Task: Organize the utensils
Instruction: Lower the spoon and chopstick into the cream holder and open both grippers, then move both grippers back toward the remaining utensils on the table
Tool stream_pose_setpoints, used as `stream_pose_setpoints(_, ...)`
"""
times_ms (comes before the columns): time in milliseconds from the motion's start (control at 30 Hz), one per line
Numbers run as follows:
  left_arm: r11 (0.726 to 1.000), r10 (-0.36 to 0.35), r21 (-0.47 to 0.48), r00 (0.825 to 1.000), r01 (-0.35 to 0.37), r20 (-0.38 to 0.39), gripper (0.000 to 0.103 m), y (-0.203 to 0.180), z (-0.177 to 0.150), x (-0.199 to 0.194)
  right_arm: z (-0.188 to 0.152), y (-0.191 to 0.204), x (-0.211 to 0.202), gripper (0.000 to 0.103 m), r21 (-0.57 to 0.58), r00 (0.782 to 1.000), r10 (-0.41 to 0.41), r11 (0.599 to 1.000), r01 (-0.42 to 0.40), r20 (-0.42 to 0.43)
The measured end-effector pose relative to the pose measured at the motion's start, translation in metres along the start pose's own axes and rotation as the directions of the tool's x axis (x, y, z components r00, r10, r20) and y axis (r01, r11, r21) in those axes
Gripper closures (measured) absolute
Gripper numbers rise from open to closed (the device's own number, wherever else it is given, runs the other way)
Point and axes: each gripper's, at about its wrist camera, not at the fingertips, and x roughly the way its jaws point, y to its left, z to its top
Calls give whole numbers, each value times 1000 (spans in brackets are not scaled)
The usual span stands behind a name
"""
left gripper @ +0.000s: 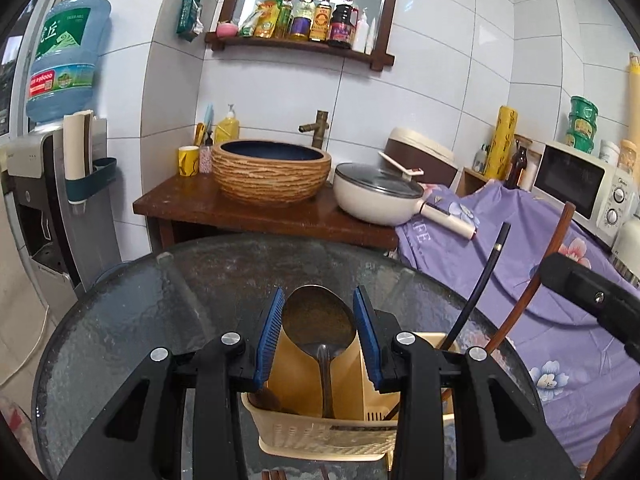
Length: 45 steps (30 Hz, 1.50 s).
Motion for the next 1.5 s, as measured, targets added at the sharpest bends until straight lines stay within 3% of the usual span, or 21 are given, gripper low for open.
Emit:
stream_pose_setpoints(367, 1000, -5, 15, 998, 6, -57, 65, 2, -12, 7, -6, -7, -3, 95, 15, 1000, -7, 1000, 7, 9)
stream_pose_setpoints(467, 1000, -10, 8, 999, 10, -51, 53, 2, -11, 3, -7, -9, -4, 95, 25, 1000, -13, 1000, 13, 6)
stream_pose_setpoints(533, 1000, -19, -18, 999, 18, -32, 37, 5, -9, -5, -8, -11, -7, 93, 31, 1000, -11, 999, 11, 14)
stream_pose_setpoints(600, 998, -39, -43, 999, 39, -7, 33, 8, -7, -17, -8, -13, -13, 74, 34, 1000, -7, 999, 6, 24)
stream_pose_setpoints(633, 998, -49, -51, 999, 49, 1, 27, 9, -6, -23, -9, -13, -20, 48, 33, 999, -12, 999, 10, 41)
stream_pose_setpoints(667, 997, -54, -63, 998, 55, 13, 23, 12, -7, -33, -11, -12, -29, 37, 32, 997, -18, 999, 16, 72)
stream_pose_setpoints(700, 996, -51, -71, 998, 53, 21, 14, 13, -8, -39, -14, -10, -37, 37, 24, 995, -29, 999, 27, 95)
stream_pose_setpoints(767, 995, -44, -92, 999, 47, 32, 7, 18, -13, -57, -19, -4, -49, 35, -10, 993, -59, 998, 61, 103)
stream_pose_setpoints(833, 995, -41, -91, 999, 42, 15, 6, 21, -19, -66, -30, 0, -60, 29, -28, 991, -80, 996, 84, 107)
stream_pose_setpoints(933, 997, 13, -81, 999, -17, -44, 6, 29, -42, -77, -53, 4, -68, 27, -43, 995, -71, 996, 74, 75)
stream_pose_setpoints(1100, 998, 64, -19, 989, -67, -136, 6, 34, -90, -85, -108, 8, -52, 24, -90, 990, -119, 990, 112, -81)
stream_pose_setpoints(1267, 996, 88, 12, 965, -88, -245, 9, 38, -145, -86, -165, 1, -28, 24, -29, 959, -105, 995, 100, -262)
stream_pose_setpoints(1333, 997, 79, 4, 957, -81, -279, 18, 40, -158, -85, -178, 1, -21, 24, -40, 947, -130, 992, 124, -295)
stream_pose_setpoints(1500, 997, 67, -21, 944, -78, -323, 27, 44, -179, -86, -199, 1, 0, 39, -55, 911, -159, 987, 150, -381)
